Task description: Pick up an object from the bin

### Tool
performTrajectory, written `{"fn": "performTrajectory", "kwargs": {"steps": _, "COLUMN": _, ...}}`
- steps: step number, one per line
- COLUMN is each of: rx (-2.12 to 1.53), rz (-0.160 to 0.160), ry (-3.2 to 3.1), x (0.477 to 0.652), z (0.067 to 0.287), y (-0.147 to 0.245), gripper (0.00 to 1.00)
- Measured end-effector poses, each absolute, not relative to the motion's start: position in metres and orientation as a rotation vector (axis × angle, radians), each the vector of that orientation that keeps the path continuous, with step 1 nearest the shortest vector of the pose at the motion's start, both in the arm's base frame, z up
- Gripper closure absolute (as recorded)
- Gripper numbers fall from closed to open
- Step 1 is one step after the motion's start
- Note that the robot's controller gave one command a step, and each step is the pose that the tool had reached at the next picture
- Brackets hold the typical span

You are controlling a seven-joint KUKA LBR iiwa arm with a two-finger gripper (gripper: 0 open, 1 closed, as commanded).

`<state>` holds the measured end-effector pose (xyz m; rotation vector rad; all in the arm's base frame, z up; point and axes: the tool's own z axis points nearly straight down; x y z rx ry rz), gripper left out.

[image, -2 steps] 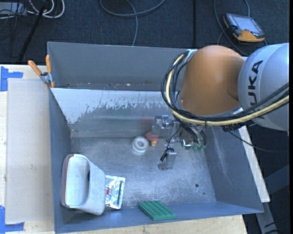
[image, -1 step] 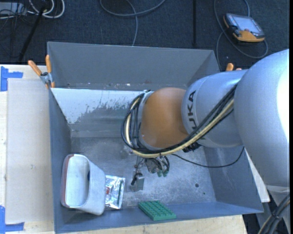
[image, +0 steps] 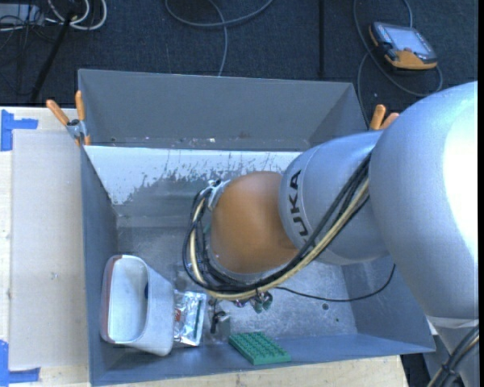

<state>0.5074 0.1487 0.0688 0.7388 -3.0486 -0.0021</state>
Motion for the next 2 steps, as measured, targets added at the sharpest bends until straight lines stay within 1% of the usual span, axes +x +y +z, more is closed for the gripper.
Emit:
{"fn": "performTrajectory", "kwargs": {"steps": 1, "rx": 0.731, "rz": -0.002, "ry": -3.052, "x": 0.508, "z": 0.069, "y": 0.147, "gripper": 1.0}}
{"fn": "performTrajectory", "kwargs": {"steps": 2, "rx": 0.708, "rz": 0.002, "ry": -3.071, "x": 0.552, "z": 0.202, "y": 0.129, "gripper": 1.0}}
